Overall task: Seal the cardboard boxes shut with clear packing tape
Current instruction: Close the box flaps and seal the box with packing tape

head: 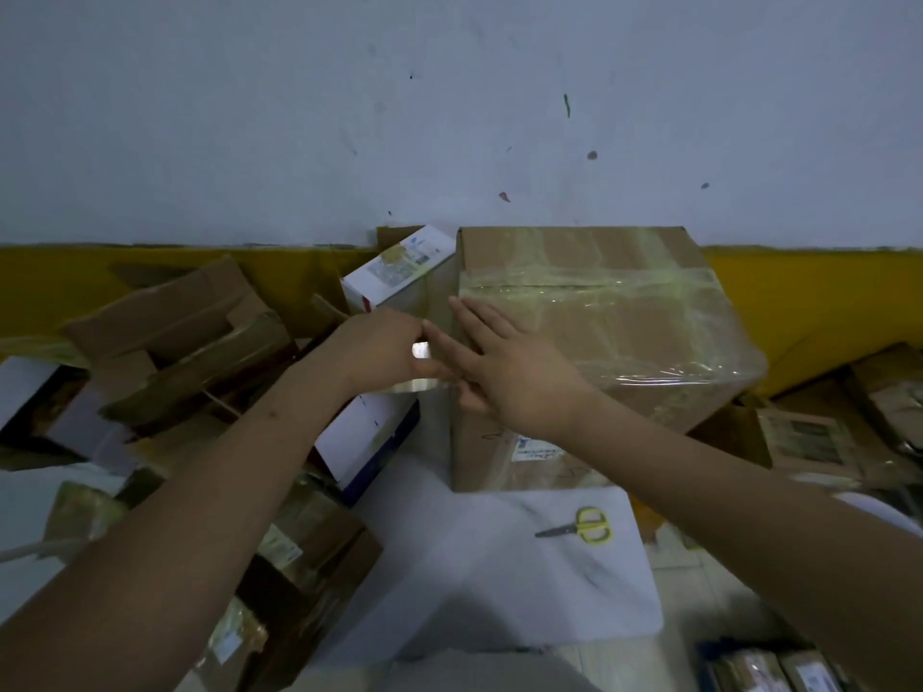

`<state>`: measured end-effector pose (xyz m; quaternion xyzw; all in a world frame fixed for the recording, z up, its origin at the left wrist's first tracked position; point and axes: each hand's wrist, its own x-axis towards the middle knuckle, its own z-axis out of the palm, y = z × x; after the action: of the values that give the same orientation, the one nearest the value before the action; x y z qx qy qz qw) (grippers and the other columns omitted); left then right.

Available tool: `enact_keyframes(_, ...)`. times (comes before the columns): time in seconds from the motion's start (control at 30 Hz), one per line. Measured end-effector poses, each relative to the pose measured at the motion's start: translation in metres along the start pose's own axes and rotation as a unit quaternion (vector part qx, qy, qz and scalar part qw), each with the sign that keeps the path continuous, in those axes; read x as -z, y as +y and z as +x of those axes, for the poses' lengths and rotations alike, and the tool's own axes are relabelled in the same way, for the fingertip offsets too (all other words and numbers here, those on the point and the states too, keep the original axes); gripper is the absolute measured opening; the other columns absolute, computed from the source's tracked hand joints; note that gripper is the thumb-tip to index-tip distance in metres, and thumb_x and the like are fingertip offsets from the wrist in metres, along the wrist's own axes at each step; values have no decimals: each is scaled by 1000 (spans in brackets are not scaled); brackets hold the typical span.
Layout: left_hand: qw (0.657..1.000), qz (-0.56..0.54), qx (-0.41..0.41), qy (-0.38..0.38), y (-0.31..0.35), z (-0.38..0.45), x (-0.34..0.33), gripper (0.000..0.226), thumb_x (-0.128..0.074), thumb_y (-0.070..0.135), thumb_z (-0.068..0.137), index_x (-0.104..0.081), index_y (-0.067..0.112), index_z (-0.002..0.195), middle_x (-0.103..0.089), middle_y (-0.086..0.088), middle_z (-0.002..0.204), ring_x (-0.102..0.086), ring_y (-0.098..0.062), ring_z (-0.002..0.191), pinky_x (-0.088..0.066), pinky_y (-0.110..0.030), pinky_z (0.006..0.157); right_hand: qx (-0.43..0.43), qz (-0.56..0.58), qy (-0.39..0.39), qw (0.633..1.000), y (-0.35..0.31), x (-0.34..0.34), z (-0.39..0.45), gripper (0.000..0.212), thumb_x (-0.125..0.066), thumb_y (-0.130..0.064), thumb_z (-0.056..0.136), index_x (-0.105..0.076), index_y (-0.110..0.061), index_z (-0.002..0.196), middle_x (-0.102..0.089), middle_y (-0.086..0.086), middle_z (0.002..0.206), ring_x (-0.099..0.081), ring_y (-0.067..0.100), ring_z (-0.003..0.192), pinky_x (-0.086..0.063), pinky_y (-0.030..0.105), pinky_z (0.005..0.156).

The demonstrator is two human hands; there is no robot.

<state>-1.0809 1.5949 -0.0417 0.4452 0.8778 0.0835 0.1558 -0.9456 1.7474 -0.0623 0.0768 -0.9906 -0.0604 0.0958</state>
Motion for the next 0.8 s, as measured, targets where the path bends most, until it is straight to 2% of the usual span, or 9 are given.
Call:
enact_keyframes(0.07,999,-42,-13,-8,-1,-3,-1,40,-64,63,87,-65,29,108,-67,8,94,-57,-3,79,-47,-27,66,-30,-3,18,999,-12,-3,-1,64,-30,-43,94,-39,-15,151,-38,26,152,-35,37,143,-32,46,117)
enact_keyframes(0.2,980,-184,-20,-75,-15,-18,-6,58,-70,58,86,-63,17,127,-67,-1,122,-63,-18,109,-54,-38,94,-64,12,47,997,-18,-4,-7,57,-33,-41,99,-45,-13,148,-39,20,154,-35,29,145,-33,44,118)
enact_keyframes(0.27,974,-209,-18,-84,-19,-22,-13,61,-70,56,87,-63,4,118,-66,-14,113,-63,-24,100,-52,-38,88,-83,20,58,995,-21,-6,-7,55,-34,-38,100,-47,-14,147,-40,16,154,-35,26,145,-34,44,116)
enact_keyframes(0.33,968,-239,-12,-71,-15,-26,-17,57,-69,53,89,-61,-1,106,-61,-13,94,-54,-20,83,-45,-33,73,-107,16,53,993,-28,-7,-6,58,-31,-37,97,-45,-13,148,-39,13,155,-35,25,145,-33,45,117)
enact_keyframes(0.5,976,-217,3,-24,-4,-27,-19,36,-65,53,92,-59,18,87,-60,4,83,-56,-8,76,-42,-23,63,-175,11,75,982,-45,-8,2,64,-27,-33,94,-36,-6,152,-41,10,155,-35,22,145,-27,44,120)
enact_keyframes(0.63,972,-233,14,1,-5,-30,-26,35,-63,56,92,-59,21,88,-61,6,86,-58,-8,81,-43,-25,64,-231,51,235,943,-59,-11,-32,56,-43,-32,100,-42,-6,149,-45,8,152,-37,23,143,-21,46,121)
enact_keyframes(0.7,967,-252,36,14,-5,-30,-32,35,-62,58,91,-60,24,88,-62,6,85,-60,-11,83,-43,-27,64,-282,48,334,898,-62,-27,-73,42,-51,-20,95,-59,-5,134,-59,12,135,-52,28,127,-37,42,110)
enact_keyframes(0.73,965,-258,47,24,-4,-29,-35,36,-62,59,92,-61,23,87,-63,4,85,-61,-13,82,-44,-28,64,-336,49,344,875,-60,-41,-94,35,-51,-15,93,-64,-5,124,-63,12,124,-56,29,114,-42,38,99)
enact_keyframes(0.8,960,-267,72,41,-3,-25,-42,41,-60,59,92,-63,19,91,-64,-1,86,-61,-17,83,-45,-32,65,-448,96,245,854,-52,-77,-130,28,-48,-10,93,-65,-7,114,-63,10,115,-59,30,99,-41,33,79)
